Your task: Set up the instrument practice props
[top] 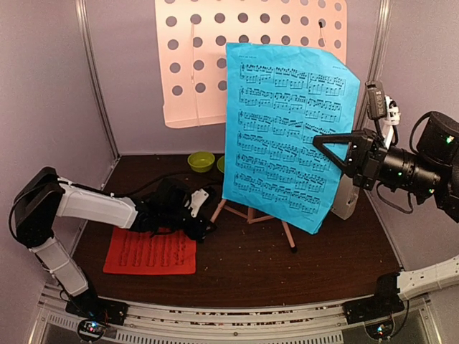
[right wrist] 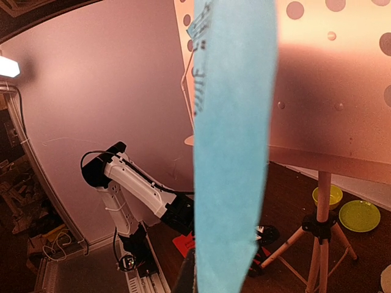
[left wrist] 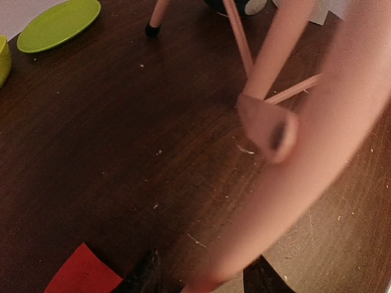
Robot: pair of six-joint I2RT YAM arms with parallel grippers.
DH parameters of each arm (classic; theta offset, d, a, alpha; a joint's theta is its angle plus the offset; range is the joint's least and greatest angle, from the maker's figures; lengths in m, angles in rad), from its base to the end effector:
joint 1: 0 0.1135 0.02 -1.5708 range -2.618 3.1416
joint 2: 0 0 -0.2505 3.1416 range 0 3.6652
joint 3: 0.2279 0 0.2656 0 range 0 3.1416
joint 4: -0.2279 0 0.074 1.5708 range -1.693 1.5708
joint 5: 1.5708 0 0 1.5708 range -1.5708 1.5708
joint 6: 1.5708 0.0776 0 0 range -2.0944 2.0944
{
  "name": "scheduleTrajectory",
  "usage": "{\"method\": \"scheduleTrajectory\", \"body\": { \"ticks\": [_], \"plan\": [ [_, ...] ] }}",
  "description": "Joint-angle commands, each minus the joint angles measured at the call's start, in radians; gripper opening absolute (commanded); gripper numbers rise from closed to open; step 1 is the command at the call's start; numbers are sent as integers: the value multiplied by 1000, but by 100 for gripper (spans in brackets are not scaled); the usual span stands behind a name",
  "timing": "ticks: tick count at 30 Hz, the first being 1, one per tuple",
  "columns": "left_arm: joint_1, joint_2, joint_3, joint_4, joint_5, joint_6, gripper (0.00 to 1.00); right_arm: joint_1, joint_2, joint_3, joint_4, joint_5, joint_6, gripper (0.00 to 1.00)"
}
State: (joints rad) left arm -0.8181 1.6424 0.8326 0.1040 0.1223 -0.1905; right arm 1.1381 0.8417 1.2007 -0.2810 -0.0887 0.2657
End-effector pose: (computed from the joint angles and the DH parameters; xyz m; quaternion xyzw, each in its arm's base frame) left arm 0.2493 -0.2800 0.1194 0.3041 0.8541 -0.2507 0.3395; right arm 0.0882 0.2072 0.4592 -0.3161 0.6011 0.4965 0.5406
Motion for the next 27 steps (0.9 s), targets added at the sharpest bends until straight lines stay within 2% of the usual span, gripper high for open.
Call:
{"method": "scheduleTrajectory", "body": {
  "ticks": [1, 9, 12, 14, 17, 19, 22, 27],
  "plan": [
    [71, 16, 28, 40, -25, 60, 42, 0, 2, 32, -1, -6, 9, 0],
    [177, 104, 133, -1, -8, 98, 32, -1, 10, 51, -31, -8, -11, 0],
    [219, 116, 159, -21, 9, 102, 32, -1, 22, 73, -51, -18, -21, 0],
    [232, 95, 153, -25, 43, 126, 36, -1, 30, 88, -60, -22, -30, 0],
    [232, 8, 105, -4, 102, 158, 51, -1, 49, 117, -54, -24, -42, 0],
    [233, -75, 55, 14, 120, 137, 57, -1, 68, 145, -52, -20, -51, 0],
    [232, -226, -25, 8, 128, 88, 63, 0, 97, 206, -71, 6, -62, 0],
    [232, -509, -115, -103, 19, -36, 65, -2, 118, 298, -75, 86, -80, 0]
  ]
}}
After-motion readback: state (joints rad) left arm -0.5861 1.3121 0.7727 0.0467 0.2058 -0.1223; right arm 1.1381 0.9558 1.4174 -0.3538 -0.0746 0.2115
